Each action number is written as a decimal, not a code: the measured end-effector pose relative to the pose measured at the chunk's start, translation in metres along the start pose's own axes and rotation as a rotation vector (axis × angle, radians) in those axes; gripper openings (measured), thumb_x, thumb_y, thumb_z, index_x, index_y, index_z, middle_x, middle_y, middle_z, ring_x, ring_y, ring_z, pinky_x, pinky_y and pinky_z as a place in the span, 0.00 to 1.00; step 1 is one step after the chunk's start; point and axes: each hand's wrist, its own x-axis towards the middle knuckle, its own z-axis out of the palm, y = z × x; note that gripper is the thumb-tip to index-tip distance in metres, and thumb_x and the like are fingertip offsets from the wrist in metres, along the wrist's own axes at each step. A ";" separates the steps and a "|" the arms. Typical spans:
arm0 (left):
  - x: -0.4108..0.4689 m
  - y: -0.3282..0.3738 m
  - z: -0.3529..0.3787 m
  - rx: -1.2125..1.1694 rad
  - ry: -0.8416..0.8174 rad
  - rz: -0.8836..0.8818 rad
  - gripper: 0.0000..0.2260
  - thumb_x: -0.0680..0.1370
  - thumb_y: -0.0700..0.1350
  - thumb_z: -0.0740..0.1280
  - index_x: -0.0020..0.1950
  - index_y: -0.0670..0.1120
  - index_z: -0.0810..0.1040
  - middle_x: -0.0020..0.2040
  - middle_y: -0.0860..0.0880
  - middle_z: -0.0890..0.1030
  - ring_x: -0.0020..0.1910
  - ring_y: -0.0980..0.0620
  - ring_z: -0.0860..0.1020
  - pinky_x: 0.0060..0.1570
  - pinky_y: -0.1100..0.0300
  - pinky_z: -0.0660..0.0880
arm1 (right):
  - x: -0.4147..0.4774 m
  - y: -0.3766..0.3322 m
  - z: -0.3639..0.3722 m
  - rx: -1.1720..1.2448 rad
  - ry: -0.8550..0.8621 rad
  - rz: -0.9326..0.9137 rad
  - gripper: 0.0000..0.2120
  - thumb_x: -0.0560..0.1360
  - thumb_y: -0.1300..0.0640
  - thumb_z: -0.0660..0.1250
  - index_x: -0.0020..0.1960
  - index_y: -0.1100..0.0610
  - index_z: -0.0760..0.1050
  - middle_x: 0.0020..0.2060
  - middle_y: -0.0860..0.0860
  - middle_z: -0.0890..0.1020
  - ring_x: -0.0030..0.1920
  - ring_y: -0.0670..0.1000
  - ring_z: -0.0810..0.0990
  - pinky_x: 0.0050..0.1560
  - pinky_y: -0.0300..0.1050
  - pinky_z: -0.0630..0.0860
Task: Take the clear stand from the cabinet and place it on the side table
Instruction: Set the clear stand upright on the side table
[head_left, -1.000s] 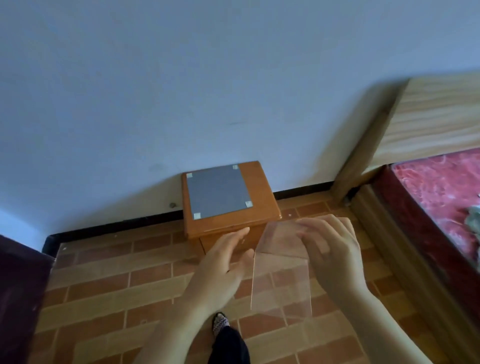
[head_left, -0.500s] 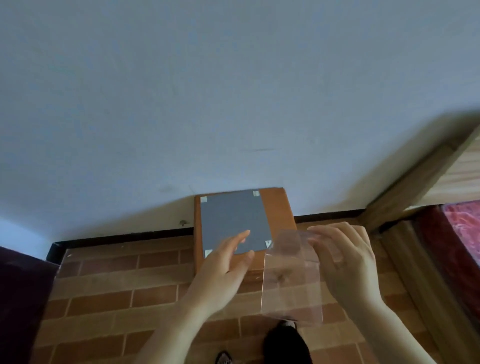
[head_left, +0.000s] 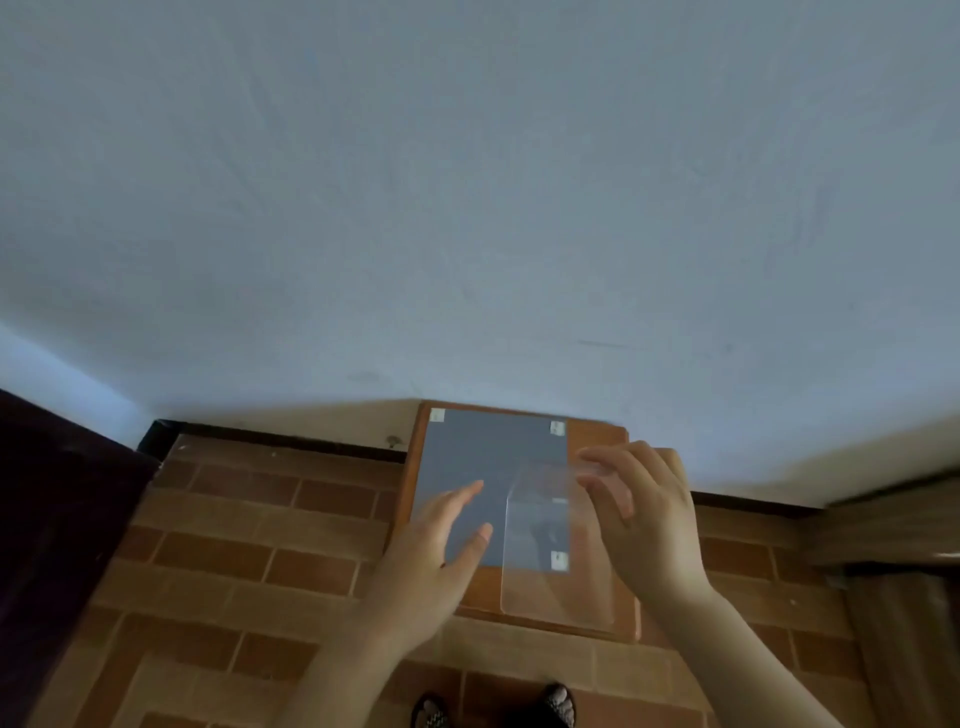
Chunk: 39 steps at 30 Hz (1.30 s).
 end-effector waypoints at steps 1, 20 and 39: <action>0.009 -0.005 0.003 -0.004 -0.011 -0.004 0.21 0.77 0.59 0.56 0.70 0.64 0.58 0.70 0.64 0.62 0.69 0.63 0.61 0.68 0.57 0.63 | 0.005 0.007 0.009 0.004 -0.002 -0.006 0.07 0.73 0.55 0.65 0.50 0.53 0.78 0.42 0.48 0.80 0.45 0.46 0.67 0.45 0.39 0.66; 0.188 -0.188 0.115 0.237 0.007 0.256 0.18 0.79 0.53 0.58 0.69 0.57 0.64 0.67 0.58 0.69 0.66 0.59 0.67 0.60 0.65 0.65 | 0.028 0.158 0.236 -0.003 0.070 -0.159 0.10 0.72 0.62 0.69 0.52 0.53 0.77 0.39 0.50 0.78 0.44 0.50 0.70 0.46 0.39 0.66; 0.267 -0.278 0.186 0.664 0.000 0.470 0.21 0.80 0.55 0.54 0.73 0.55 0.57 0.76 0.56 0.55 0.74 0.56 0.51 0.71 0.54 0.55 | -0.007 0.210 0.282 0.006 0.331 -0.255 0.20 0.71 0.54 0.71 0.61 0.54 0.73 0.59 0.54 0.73 0.60 0.49 0.69 0.59 0.27 0.61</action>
